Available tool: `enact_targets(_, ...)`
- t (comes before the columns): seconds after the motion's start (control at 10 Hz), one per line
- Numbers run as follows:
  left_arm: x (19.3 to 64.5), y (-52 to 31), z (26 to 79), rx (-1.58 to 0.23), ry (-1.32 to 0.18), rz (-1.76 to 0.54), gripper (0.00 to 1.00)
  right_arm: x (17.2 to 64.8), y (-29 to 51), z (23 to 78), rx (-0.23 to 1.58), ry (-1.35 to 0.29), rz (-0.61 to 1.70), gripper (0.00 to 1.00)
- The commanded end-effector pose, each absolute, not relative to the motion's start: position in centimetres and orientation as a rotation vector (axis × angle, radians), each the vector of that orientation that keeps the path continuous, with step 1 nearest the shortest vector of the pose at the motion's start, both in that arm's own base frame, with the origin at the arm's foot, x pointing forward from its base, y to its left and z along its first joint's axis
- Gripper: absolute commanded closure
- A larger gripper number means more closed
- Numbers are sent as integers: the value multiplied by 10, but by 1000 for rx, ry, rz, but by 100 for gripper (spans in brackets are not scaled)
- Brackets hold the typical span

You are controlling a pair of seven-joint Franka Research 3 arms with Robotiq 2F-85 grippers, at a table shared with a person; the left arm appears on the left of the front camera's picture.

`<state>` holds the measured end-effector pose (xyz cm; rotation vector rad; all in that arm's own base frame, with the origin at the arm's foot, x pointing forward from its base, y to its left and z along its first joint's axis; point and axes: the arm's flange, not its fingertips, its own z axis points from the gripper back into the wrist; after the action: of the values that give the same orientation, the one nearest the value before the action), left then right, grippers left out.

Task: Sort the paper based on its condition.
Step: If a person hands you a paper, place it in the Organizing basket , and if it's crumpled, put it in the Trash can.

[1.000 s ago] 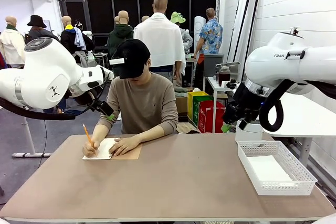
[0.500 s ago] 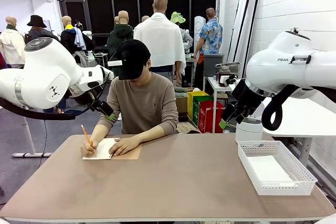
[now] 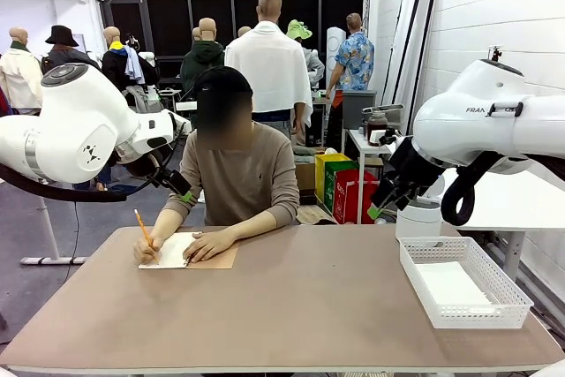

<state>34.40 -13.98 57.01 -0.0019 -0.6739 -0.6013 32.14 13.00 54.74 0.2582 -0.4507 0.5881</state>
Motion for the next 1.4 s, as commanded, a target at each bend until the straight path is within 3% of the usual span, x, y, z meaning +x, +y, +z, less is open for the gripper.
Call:
enact_targets(0.0,344,-139,570,-2,-674,-600,0,321,130,550,260,-441,591,0)
enact_targets(1.3,344,-139,570,-2,-674,-600,0,321,130,550,260,-441,591,0)
